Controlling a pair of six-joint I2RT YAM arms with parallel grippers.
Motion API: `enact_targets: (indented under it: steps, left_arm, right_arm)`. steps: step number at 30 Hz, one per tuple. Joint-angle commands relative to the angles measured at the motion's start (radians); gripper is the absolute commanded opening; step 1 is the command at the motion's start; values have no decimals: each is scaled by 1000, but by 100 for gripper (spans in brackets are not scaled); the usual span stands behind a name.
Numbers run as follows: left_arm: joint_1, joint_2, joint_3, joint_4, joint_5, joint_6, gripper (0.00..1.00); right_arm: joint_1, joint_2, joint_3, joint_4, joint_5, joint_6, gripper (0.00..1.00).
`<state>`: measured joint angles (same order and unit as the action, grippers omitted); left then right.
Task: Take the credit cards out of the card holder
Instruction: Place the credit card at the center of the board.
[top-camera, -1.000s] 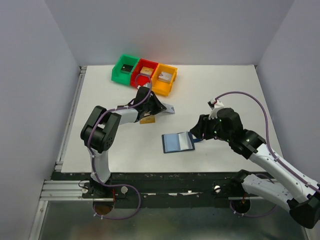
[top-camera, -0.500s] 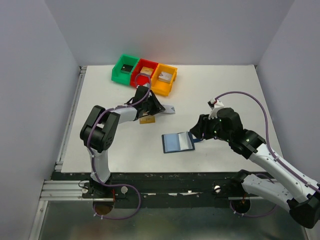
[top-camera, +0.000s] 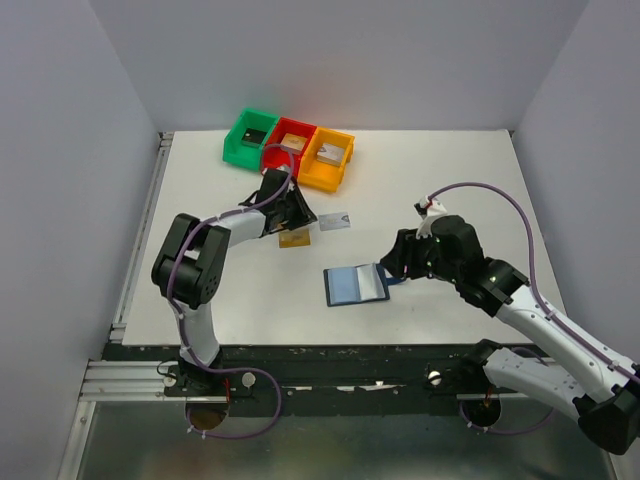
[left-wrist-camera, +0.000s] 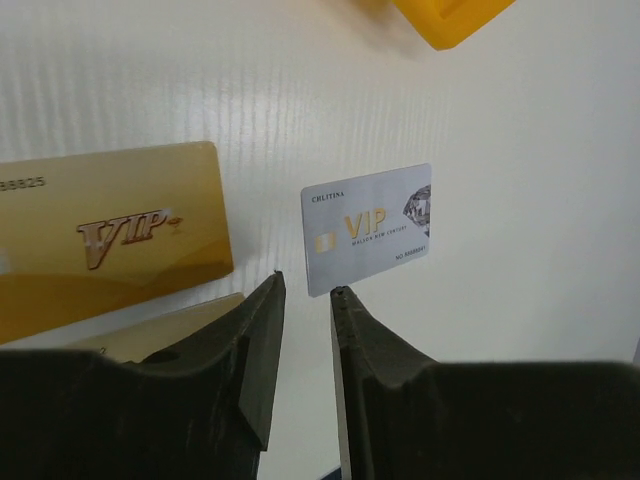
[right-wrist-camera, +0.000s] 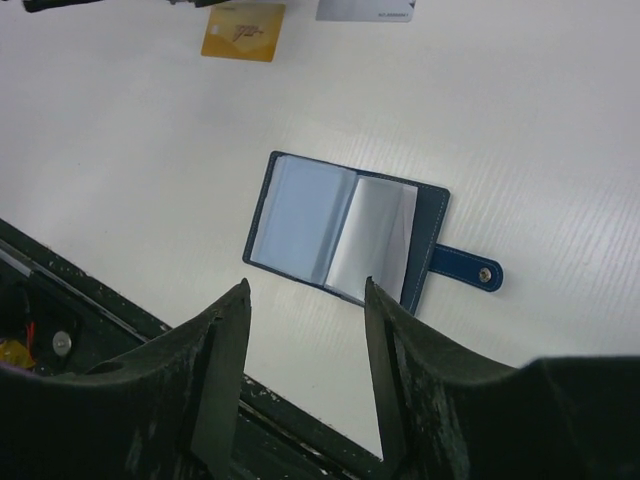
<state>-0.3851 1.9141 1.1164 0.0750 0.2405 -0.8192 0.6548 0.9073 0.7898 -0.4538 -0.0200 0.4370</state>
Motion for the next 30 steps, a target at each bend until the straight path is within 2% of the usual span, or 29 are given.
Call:
enact_targets:
  steps: [1,3,7,9,10,11,12,14,17,20,24,30]
  left_arm:
    - [9,-147,5,-127,-139,90,40]
    - [3,-220,-29,-159,-203,121,43]
    - [-50,-346,-67,-286,-373,204,52]
    - [-96,-388,-72,-363,-461,200,58]
    - [-109,-401,-76,-397,-481,175,67]
    - [-112,-412,-76,-447,-468,142,90]
    - [-112,-420,-81,-477,-433,114,99]
    - [-112,-449,-133,-488,-376,40,99]
    - [-112,-584,-350,-220,-195,39,99]
    - [-146,-702,-486,-40,-170,22,99]
    - [-202,-722,-463,-126,-219,74,99]
    - [-242,-754,-533,-90,-224,49,97]
  right_arm:
    - [2,13,-9,-32,98,14,64]
    - [-4,33,-17,-34,92,26,69]
    - [-27,91,-41,-31,69,45,70]
    - [-43,114,-61,-32,68,55,70]
    - [-53,117,-75,-31,71,66,71]
    - [-67,122,-89,-25,68,75,71]
    - [-82,120,-106,-16,62,86,71]
    - [-115,114,-138,6,66,101,71]
    - [-164,114,-175,23,49,120,70]
    - [-185,148,-195,36,45,129,70]
    - [-211,221,-216,93,-4,154,68]
    - [-231,333,-207,174,-52,172,63]
